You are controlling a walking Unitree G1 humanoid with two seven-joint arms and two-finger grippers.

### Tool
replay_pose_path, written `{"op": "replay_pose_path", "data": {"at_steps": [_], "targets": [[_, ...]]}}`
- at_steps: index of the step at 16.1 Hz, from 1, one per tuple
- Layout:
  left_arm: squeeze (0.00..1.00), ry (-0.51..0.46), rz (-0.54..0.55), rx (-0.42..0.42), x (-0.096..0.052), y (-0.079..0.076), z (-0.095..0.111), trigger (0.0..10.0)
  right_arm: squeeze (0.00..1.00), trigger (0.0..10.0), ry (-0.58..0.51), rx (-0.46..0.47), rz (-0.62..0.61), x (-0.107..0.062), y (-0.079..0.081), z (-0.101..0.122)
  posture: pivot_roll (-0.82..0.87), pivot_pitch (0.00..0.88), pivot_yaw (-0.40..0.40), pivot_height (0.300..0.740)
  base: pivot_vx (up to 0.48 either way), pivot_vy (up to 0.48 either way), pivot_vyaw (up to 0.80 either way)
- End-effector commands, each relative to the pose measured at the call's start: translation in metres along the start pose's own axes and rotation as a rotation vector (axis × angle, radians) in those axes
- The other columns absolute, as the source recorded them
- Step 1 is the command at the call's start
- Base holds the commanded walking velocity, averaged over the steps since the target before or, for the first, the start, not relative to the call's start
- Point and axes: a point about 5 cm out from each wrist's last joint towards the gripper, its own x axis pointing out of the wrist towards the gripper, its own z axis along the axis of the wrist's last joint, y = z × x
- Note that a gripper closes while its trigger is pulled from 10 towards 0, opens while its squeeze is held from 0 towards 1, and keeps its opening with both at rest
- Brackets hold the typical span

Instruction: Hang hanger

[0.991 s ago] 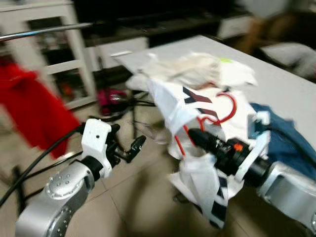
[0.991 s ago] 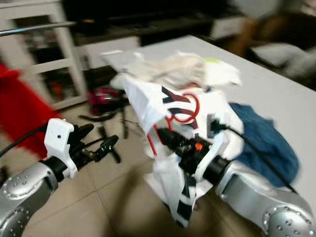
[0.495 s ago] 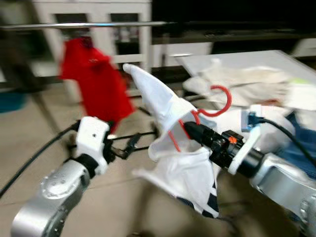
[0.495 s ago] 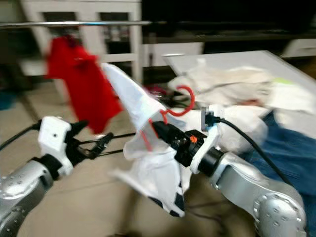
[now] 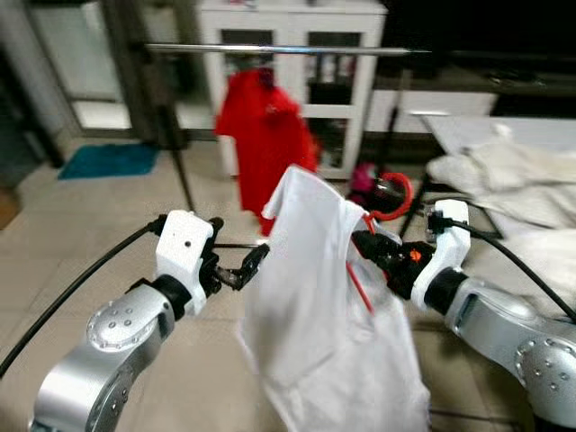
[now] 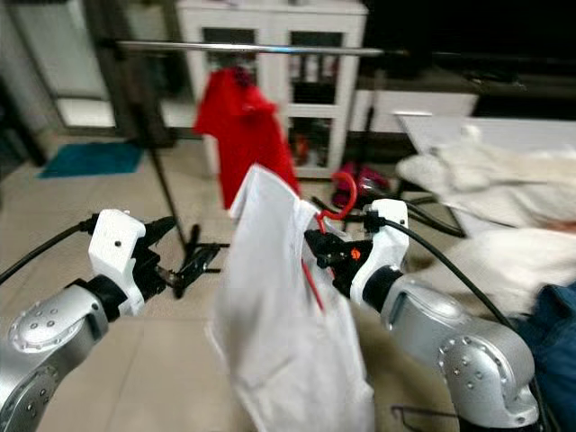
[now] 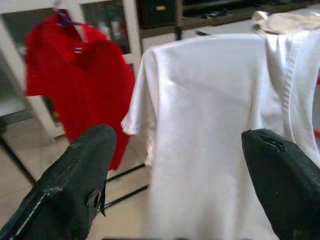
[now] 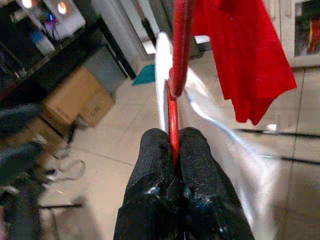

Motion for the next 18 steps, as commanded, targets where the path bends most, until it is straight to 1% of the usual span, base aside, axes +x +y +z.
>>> {"op": "replay_pose_path", "data": {"at_steps": [1,2,3,4,5,6,7,8,9,10,11,12,13,15,16,17,18], "targets": [[0.96,0.009,0.007,0.012,-0.001,0.002,-0.002,10.0,0.00,10.0,-0.008,-0.037,0.005,0.005,0.002,0.002,-0.03,0.000,-0.034,0.740,0.000,0.000,0.80],[0.94,0.001,0.034,-0.011,-0.001,0.005,-0.002,10.0,0.00,10.0,0.001,-0.057,-0.023,0.007,-0.002,-0.001,-0.02,0.000,-0.054,0.740,0.000,0.000,0.80],[0.80,-0.012,0.084,-0.061,0.000,0.009,-0.003,10.0,0.00,10.0,0.002,-0.044,-0.065,0.007,-0.007,-0.004,-0.02,0.000,-0.065,0.740,0.000,0.000,0.00],[0.56,-0.018,0.121,-0.079,0.000,0.012,-0.004,10.0,0.00,10.0,0.005,-0.015,-0.094,0.007,-0.011,-0.008,-0.02,0.000,-0.070,0.740,0.000,0.000,0.00],[0.00,-0.029,0.114,-0.035,0.000,0.011,-0.005,10.0,0.00,10.0,0.018,-0.002,-0.106,0.007,-0.015,-0.013,-0.02,0.000,-0.075,0.740,0.000,0.000,0.00],[0.00,-0.020,0.132,-0.030,0.001,0.011,-0.008,10.0,0.00,10.0,0.043,-0.023,-0.134,0.008,-0.018,-0.017,-0.02,0.000,-0.076,0.740,0.000,0.000,0.00],[0.00,0.000,0.143,-0.018,0.003,0.010,-0.012,10.0,0.00,10.0,0.078,-0.064,-0.168,0.009,-0.022,-0.022,-0.02,0.000,-0.075,0.740,0.000,0.000,0.00],[0.00,0.016,0.123,0.016,0.005,0.006,-0.014,10.0,0.00,10.0,0.090,-0.077,-0.161,0.011,-0.023,-0.024,-0.02,0.000,-0.074,0.740,0.000,0.000,0.00],[0.00,0.023,0.108,0.011,0.006,0.005,-0.015,10.0,0.00,10.0,0.100,-0.123,-0.163,0.012,-0.023,-0.023,-0.03,0.000,-0.071,0.740,0.000,0.000,0.00],[0.00,0.017,0.086,0.014,0.008,0.004,-0.014,10.0,0.00,10.0,0.078,-0.172,-0.165,0.013,-0.023,-0.020,-0.03,0.000,-0.071,0.740,0.000,0.000,0.00],[0.00,0.001,0.089,0.006,0.009,0.005,-0.013,10.0,0.00,10.0,0.058,-0.198,-0.198,0.013,-0.027,-0.019,-0.03,0.000,-0.070,0.740,0.000,0.000,0.00],[0.00,-0.005,0.098,0.004,0.011,0.007,-0.014,10.0,0.00,10.0,0.053,-0.246,-0.277,0.013,-0.034,-0.020,-0.03,0.000,-0.070,0.740,0.000,0.000,0.00],[0.00,0.003,0.111,0.025,0.013,0.008,-0.015,10.0,0.00,10.0,0.045,-0.259,-0.328,0.013,-0.039,-0.021,-0.03,0.000,-0.068,0.740,0.000,0.000,0.00],[0.00,0.026,0.134,0.022,0.017,0.009,-0.018,10.0,0.00,10.0,-0.005,-0.207,-0.284,0.015,-0.033,-0.016,-0.03,0.000,-0.062,0.740,0.000,0.000,0.00],[0.00,-0.005,0.104,0.014,0.019,0.012,-0.012,10.0,0.00,10.0,-0.016,-0.217,-0.229,0.017,-0.028,-0.011,-0.04,0.000,-0.060,0.740,0.000,0.000,0.00],[0.61,-0.030,0.062,0.005,0.017,0.017,-0.008,10.0,0.00,10.0,-0.014,-0.242,-0.176,0.017,-0.025,-0.007,-0.04,0.000,-0.058,0.740,0.000,0.000,0.00],[1.00,-0.055,0.016,0.026,0.014,0.029,-0.004,10.0,0.00,10.0,-0.022,-0.284,-0.094,0.016,-0.021,0.000,-0.04,0.000,-0.059,0.740,0.000,0.000,0.00]]}}
